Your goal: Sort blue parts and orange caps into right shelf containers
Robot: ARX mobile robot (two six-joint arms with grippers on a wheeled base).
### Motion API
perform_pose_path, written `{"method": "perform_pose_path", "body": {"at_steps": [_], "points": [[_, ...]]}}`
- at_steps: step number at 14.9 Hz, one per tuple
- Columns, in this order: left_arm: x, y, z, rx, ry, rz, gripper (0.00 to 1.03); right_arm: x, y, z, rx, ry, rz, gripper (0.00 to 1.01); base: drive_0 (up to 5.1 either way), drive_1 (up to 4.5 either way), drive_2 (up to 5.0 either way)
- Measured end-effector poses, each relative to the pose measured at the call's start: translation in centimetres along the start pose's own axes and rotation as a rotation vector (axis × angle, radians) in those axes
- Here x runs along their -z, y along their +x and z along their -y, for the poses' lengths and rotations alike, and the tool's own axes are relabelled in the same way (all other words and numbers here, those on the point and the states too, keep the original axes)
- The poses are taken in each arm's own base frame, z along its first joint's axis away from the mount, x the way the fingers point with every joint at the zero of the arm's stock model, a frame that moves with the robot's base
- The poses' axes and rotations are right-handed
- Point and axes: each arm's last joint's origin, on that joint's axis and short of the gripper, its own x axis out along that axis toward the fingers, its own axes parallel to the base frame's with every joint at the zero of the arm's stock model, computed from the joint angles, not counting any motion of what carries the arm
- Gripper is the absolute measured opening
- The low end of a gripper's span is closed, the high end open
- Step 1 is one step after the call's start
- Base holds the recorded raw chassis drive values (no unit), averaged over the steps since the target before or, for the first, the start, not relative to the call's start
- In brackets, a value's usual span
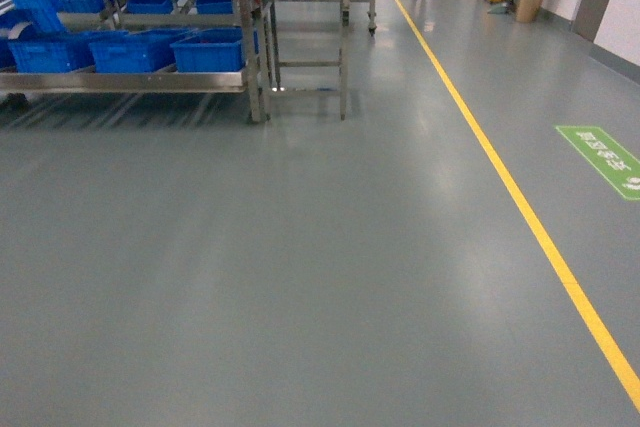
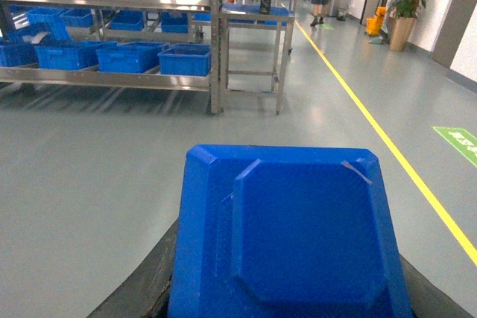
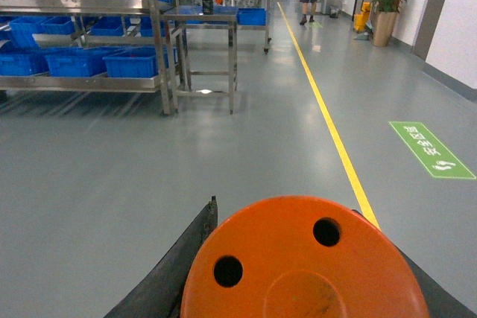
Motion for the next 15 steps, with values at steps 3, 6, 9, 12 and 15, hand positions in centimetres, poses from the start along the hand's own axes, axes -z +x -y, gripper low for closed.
{"method": "perform_pose_path", "body": {"at_steps": [3,6,9,12,15], "points": [[-0.03,0.00,0.00,0.000,0.000,0.003,0.43,-0.03,0.00,0.00,0.000,0.000,0.003,0.45,0.0,4.32,-4.3],[0.00,0.00,0.00,0.000,0.000,0.000,0.43,0.00,0.00,0.00,0.000,0.000,0.000,0.45,0.1,4.42,-4.2],[-0.01,0.00,0.00,0.000,0.000,0.001,0.43,-0.02,0.00,0.00,0.000,0.000,0.002,0.45,0.1,4.41,-4.2],[-0.02,0.00,0.00,-0.001,0.000,0.002,0.43,-0.03,0.00,0.00,0.000,0.000,0.003,0.44,0.0,4.29,-4.3],[0.01,0.00,0.00,-0.001,0.000,-0.002,0.43,0.01,0.00,0.00,0.000,0.000,-0.002,0.44,0.0,4.29,-4.3]]}}
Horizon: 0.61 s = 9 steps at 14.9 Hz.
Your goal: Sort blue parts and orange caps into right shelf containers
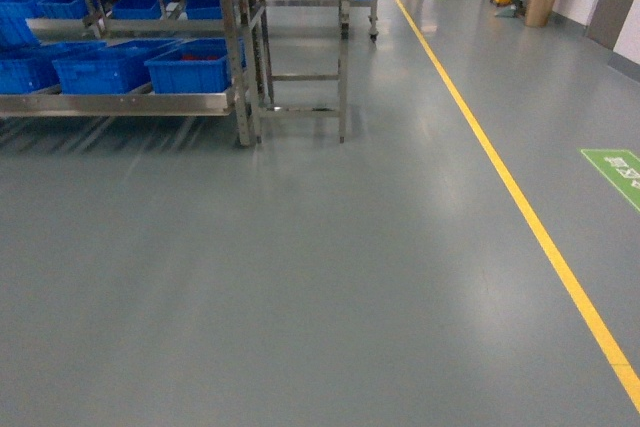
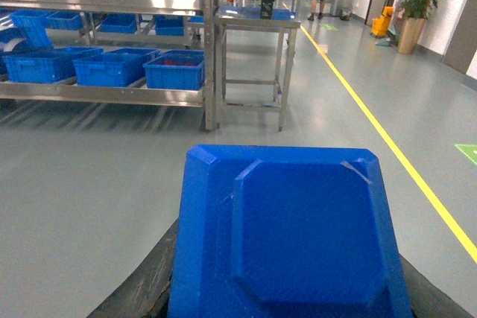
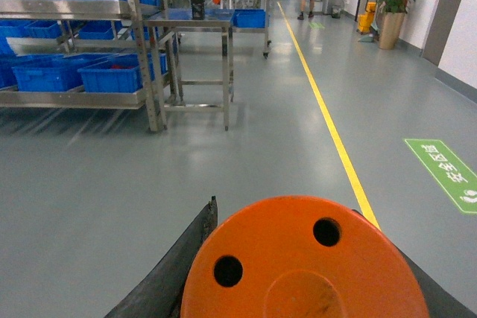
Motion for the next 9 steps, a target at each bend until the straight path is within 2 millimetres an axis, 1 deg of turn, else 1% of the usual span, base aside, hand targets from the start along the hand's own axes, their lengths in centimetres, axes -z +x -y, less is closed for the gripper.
{"method": "perform_pose_path", "body": {"at_steps": [9], "points": [[-0.01,0.00,0.00,0.000,0.000,0.002,0.43,-0.01,0.00,0.00,0.000,0.000,0.001,0.44,0.0,4.30,-4.3]]}}
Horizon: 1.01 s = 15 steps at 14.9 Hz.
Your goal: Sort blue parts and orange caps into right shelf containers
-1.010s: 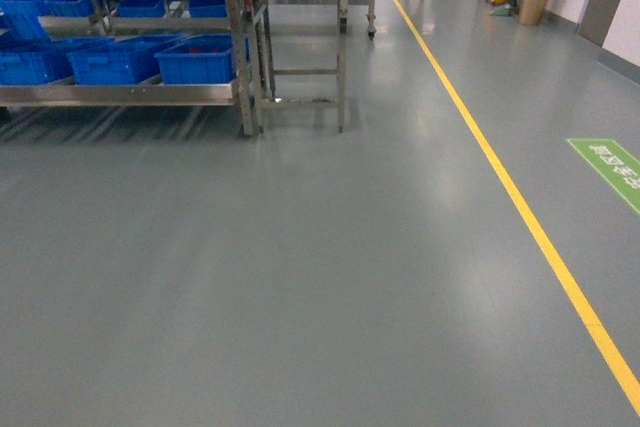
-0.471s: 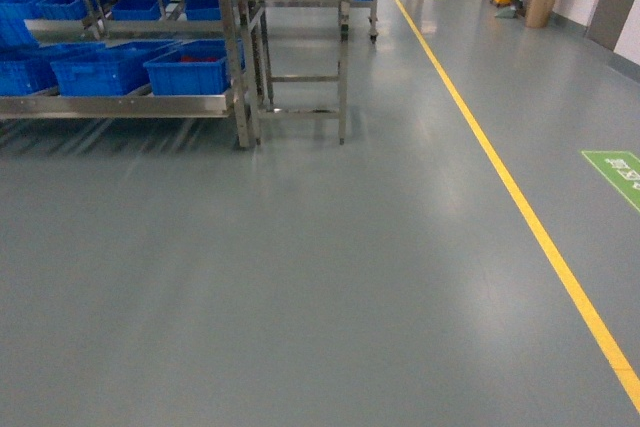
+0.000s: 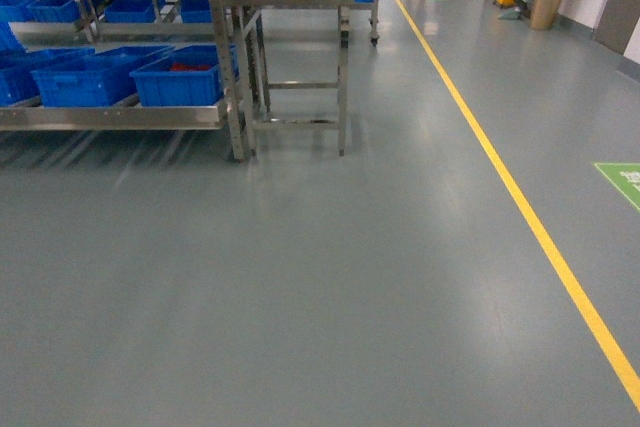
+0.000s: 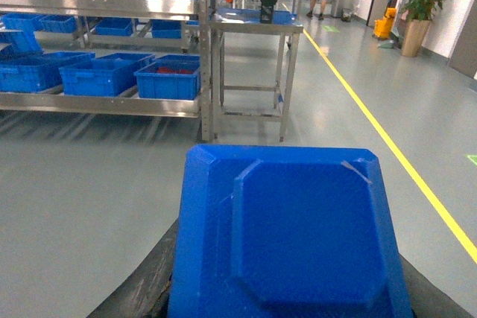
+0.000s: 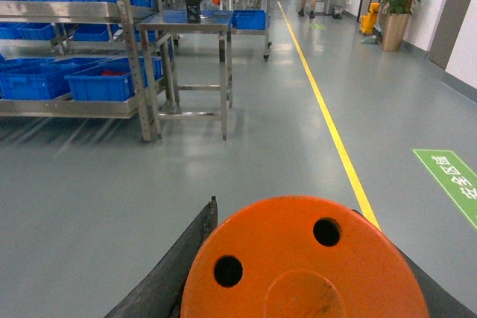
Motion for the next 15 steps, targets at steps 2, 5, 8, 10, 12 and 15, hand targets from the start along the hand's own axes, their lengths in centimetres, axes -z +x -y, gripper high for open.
{"method": "perform_pose_path", "body": {"at_steps": [2,5,8,10,12,15], "points": [[0.00,0.00,0.00,0.000,0.000,0.000,0.43,0.00,0.00,0.00,0.000,0.000,0.000,0.44,0.0,4.31,-4.3],[-0.01,0.00,0.00,0.000,0.000,0.001,0.43,0.00,0.00,0.00,0.000,0.000,0.000,0.44,0.0,4.34,-4.3],[0.00,0.00,0.00,0.000,0.000,0.000,0.43,0.00,0.00,0.00,0.000,0.000,0.000,0.44,0.1,4.40,-4.2],[-0.03,0.00,0.00,0.000,0.000,0.003,0.43,-0.03,0.00,0.00,0.000,0.000,0.003,0.44,0.0,4.34,-4.3],[-0.01,0.00,0.00,0.000,0.000,0.001,0.43,-0.02,0.00,0.00,0.000,0.000,0.002,0.44,0.0,4.33,-4.3],[-0.02,0.00,0.00,0.000,0.000,0.002,0.43,-0.03,0.00,0.00,0.000,0.000,0.003,0.44,0.0,4.30,-4.3]]}}
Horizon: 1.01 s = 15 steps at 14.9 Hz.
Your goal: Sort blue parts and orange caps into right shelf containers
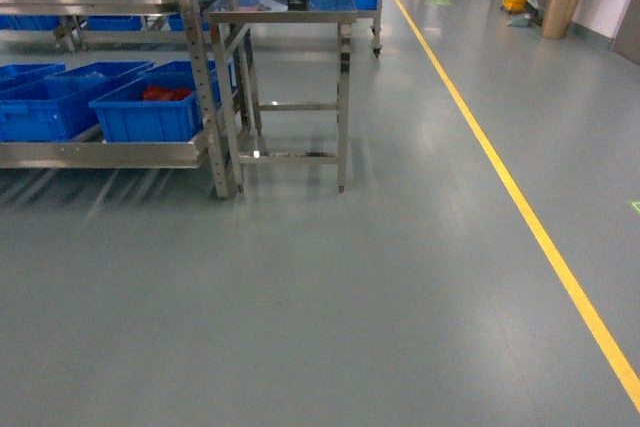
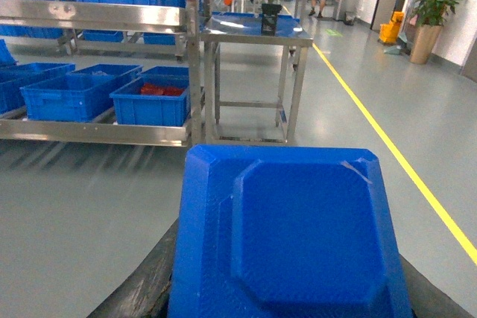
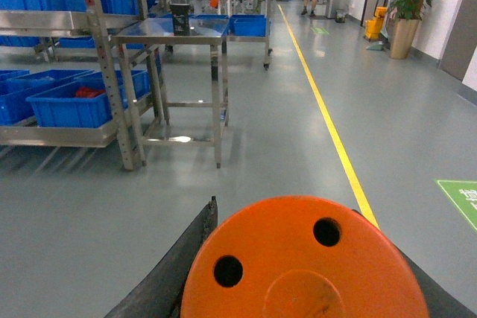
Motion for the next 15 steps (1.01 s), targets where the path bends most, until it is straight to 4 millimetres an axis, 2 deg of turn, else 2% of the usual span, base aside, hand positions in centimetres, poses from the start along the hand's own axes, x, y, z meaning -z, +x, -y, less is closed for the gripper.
{"method": "perform_pose_path", "body": {"at_steps": [15], "points": [[0.01,0.00,0.00,-0.001,0.000,-0.001,0.43,0.01,0.00,0.00,0.000,0.000,-0.001,0.44,0.0,4.30,-4.3]]}}
